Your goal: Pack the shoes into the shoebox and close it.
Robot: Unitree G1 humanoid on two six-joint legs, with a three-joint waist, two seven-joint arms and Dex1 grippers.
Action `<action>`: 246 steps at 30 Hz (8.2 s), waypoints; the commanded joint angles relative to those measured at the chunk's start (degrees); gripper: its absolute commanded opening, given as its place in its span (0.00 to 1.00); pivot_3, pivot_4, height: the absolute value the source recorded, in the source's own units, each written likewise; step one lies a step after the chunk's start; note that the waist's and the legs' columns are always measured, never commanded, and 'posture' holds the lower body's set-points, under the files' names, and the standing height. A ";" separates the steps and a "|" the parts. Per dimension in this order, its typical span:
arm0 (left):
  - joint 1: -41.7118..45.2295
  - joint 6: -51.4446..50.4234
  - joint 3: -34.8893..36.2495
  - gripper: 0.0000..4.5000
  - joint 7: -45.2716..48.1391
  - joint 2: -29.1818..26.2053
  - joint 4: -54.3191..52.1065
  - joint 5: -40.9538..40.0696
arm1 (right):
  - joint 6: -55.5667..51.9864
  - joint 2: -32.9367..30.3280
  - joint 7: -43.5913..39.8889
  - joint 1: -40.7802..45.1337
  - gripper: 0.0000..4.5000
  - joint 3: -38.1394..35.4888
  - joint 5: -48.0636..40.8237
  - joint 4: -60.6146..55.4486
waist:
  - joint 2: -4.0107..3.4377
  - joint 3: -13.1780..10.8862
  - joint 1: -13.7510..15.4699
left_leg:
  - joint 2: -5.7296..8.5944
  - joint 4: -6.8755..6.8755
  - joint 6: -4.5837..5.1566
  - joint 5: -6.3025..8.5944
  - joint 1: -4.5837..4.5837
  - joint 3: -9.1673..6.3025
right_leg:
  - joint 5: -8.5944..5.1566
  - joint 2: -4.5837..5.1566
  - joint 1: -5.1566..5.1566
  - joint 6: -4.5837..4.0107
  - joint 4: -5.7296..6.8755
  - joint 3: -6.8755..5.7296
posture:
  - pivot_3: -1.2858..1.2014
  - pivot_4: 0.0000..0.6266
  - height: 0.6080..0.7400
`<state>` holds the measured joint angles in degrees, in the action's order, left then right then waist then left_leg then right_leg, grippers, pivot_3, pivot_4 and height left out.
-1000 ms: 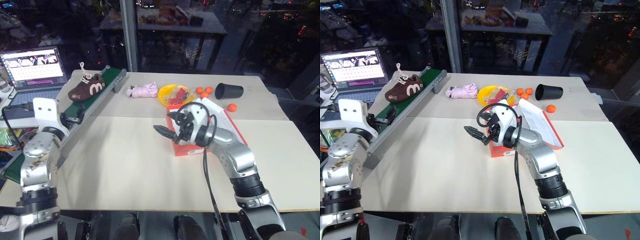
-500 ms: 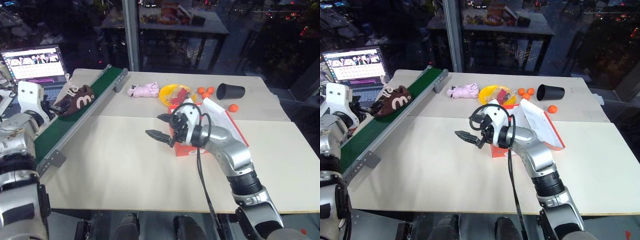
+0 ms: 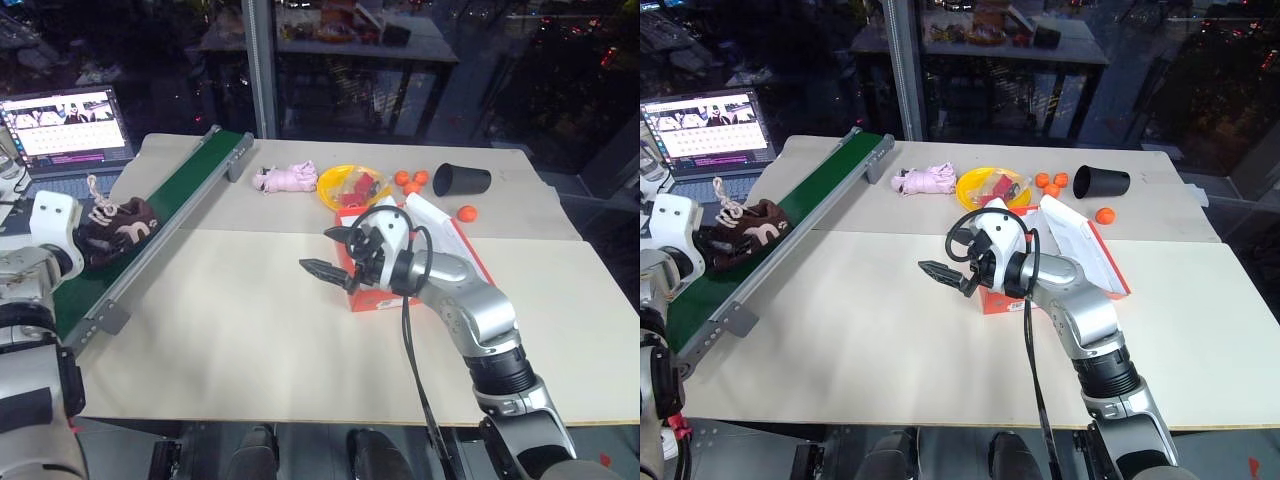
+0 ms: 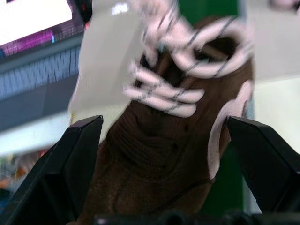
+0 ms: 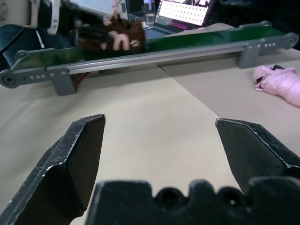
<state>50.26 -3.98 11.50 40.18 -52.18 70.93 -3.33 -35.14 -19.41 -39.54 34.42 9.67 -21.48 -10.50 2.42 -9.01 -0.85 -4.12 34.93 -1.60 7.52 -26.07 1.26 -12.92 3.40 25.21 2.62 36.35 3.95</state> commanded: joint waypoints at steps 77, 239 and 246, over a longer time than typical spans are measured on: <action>2.27 -44.39 -8.95 0.02 -10.41 39.95 -76.88 -27.87 | -10.14 10.23 36.04 9.00 0.50 -30.09 -40.58 4.48 | 0.14 -0.19 -1.62 | -0.06 0.28 0.10 -0.38 -0.14 -0.13 | -0.12 -0.09 -0.18 0.07 0.60 0.01 | 0.52 0.24 1.00; -13.00 9.12 11.87 0.97 -1.33 3.71 -12.29 -11.44 | 2.21 2.44 -3.36 0.62 1.00 0.43 4.16 4.94 | -0.26 -0.63 -1.37 | 0.05 -0.09 -0.21 -0.17 0.57 -0.09 | -0.27 0.02 -0.67 0.06 0.41 -0.02 | 0.52 0.24 1.00; -11.18 10.39 10.34 0.97 -1.90 2.94 -7.04 -9.18 | 1.71 2.05 -2.81 0.17 1.00 0.35 4.04 4.15 | -0.26 -0.63 -1.36 | 0.04 -0.08 -0.22 -0.16 0.56 -0.08 | -0.27 0.02 -0.66 0.06 0.41 -0.02 | 0.52 0.24 1.00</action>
<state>37.86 5.08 22.21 38.80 -47.11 63.10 -13.32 -33.63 -16.93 -42.51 34.55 11.05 -16.90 -3.49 2.16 -9.64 -2.21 -4.07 34.85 -1.82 7.35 -25.51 1.18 -13.19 3.42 24.55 2.68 36.76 3.94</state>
